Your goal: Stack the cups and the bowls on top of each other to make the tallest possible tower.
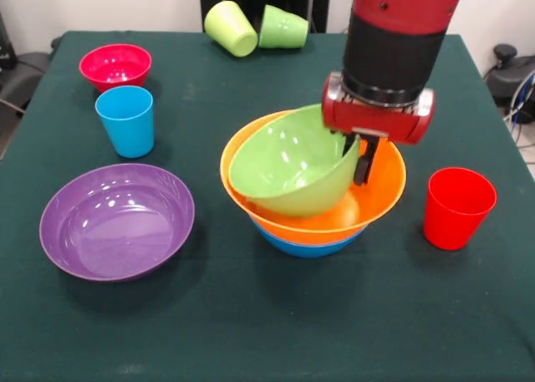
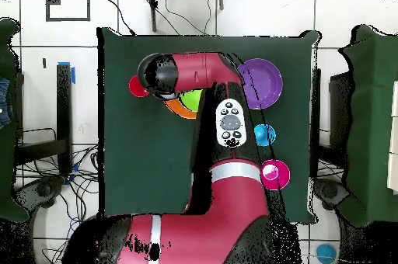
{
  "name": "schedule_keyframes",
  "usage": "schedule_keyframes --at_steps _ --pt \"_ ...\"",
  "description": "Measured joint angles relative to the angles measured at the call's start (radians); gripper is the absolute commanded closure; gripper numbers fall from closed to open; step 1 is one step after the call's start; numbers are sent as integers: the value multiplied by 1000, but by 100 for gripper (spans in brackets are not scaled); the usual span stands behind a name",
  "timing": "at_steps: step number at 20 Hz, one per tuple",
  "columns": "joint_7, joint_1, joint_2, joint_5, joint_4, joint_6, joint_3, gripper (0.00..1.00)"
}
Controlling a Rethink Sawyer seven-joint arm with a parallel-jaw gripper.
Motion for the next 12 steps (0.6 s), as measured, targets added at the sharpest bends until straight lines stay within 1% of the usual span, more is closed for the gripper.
schedule_keyframes --at_steps 1,6,12 --pt "0 -14 9 -9 0 -18 17 0" --pt "0 -29 20 -27 -2 -25 35 0" --pt "0 -31 32 -52 -18 -25 49 0"
